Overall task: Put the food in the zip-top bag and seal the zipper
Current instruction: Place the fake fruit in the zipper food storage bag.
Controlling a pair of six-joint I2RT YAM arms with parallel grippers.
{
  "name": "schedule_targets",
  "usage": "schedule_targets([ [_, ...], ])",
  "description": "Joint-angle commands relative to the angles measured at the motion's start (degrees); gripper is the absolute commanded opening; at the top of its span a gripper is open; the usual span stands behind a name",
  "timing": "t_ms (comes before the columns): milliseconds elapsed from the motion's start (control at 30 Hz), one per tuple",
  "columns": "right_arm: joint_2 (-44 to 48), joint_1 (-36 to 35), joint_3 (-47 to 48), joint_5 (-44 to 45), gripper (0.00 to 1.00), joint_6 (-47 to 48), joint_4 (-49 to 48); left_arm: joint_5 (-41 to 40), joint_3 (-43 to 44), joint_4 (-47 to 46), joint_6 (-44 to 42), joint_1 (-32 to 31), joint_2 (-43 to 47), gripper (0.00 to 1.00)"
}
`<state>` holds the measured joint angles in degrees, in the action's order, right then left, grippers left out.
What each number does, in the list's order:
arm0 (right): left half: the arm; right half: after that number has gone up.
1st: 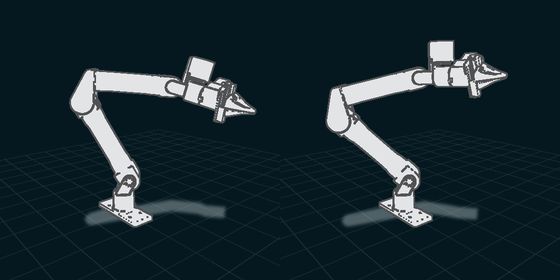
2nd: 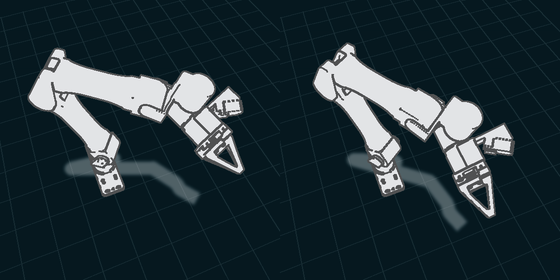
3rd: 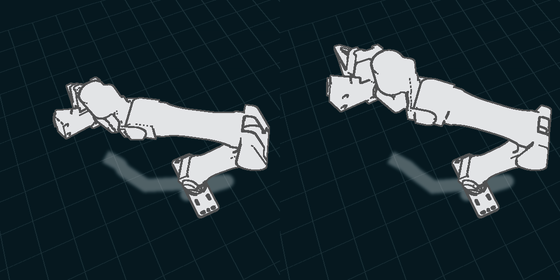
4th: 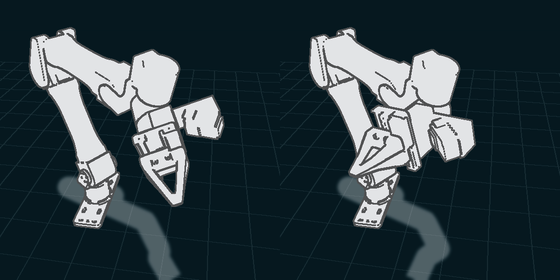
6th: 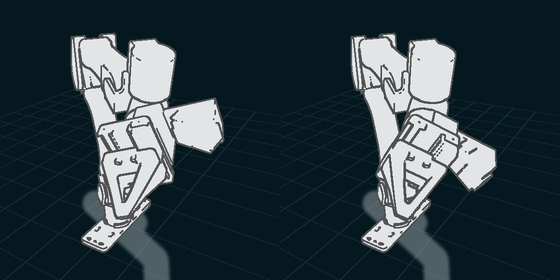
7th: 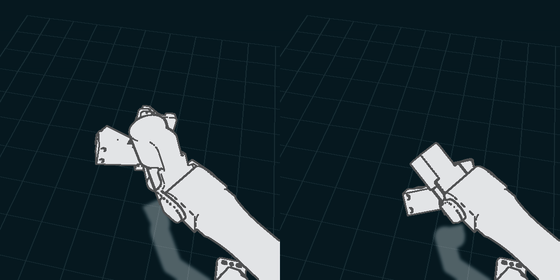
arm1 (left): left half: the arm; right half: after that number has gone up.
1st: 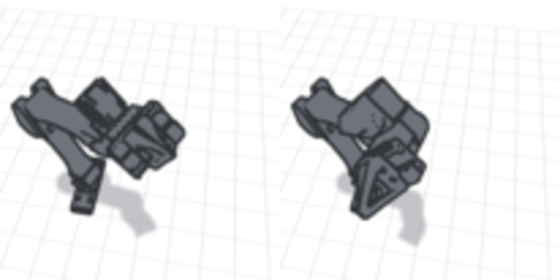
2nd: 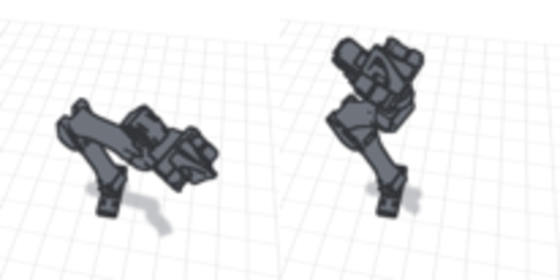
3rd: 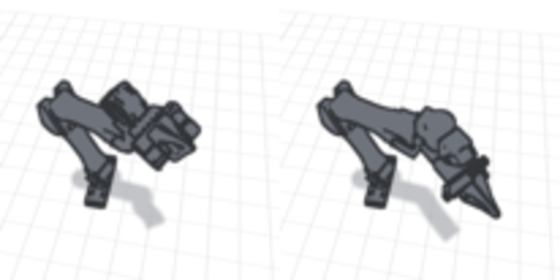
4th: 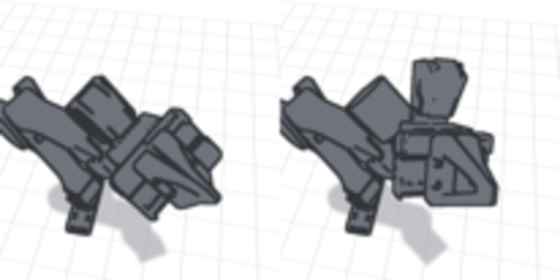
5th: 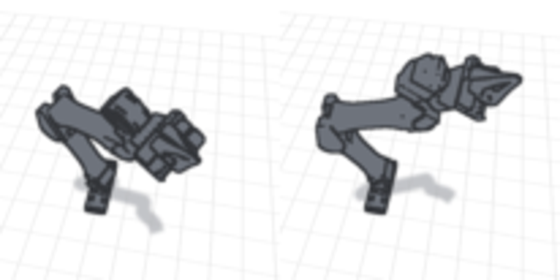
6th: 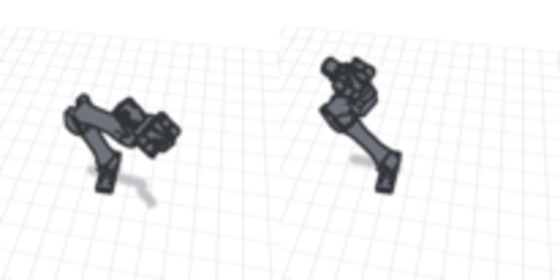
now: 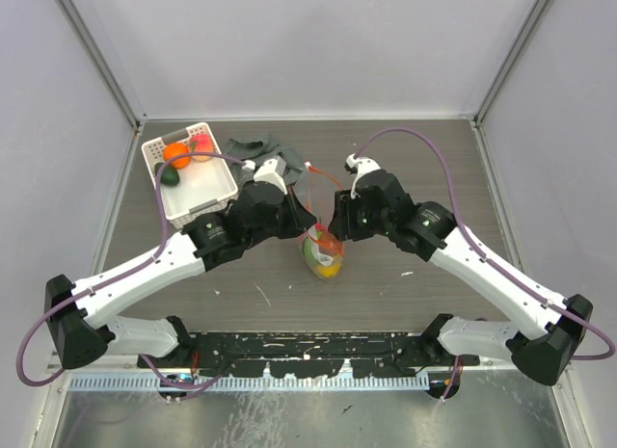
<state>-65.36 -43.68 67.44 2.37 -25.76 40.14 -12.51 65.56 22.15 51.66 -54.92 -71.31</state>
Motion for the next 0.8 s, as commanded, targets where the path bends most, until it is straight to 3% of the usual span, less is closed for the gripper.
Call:
schedule_targets([
  [0, -0.1, -0.9, 1.1, 6.3, 0.39, -0.7, 3.8, -2.3, 2.8, -1.4, 0.5, -0.2, 0.3, 0.00],
  [167, -0.6, -0.9, 5.6, 10.2, 0.01, 2.8, 8.9, -2.8, 3.1, -0.2, 0.5, -0.2, 0.5, 0.00],
  [400, -2.5, -0.8, 13.8, 15.0, 0.01, 10.6, 14.1, -2.6, 6.7, 4.2, -0.1, -0.3, -0.3, 0.00],
  [633, -3.6, -0.7, 12.1, 19.1, 0.00, 14.7, 14.3, -2.6, 10.9, 10.8, -1.7, -0.2, -3.9, 0.00],
  [767, -4.7, -0.4, 10.2, 20.2, 0.00, 15.6, 13.2, -1.1, 9.9, 9.0, -2.4, -0.2, -4.8, 0.00],
])
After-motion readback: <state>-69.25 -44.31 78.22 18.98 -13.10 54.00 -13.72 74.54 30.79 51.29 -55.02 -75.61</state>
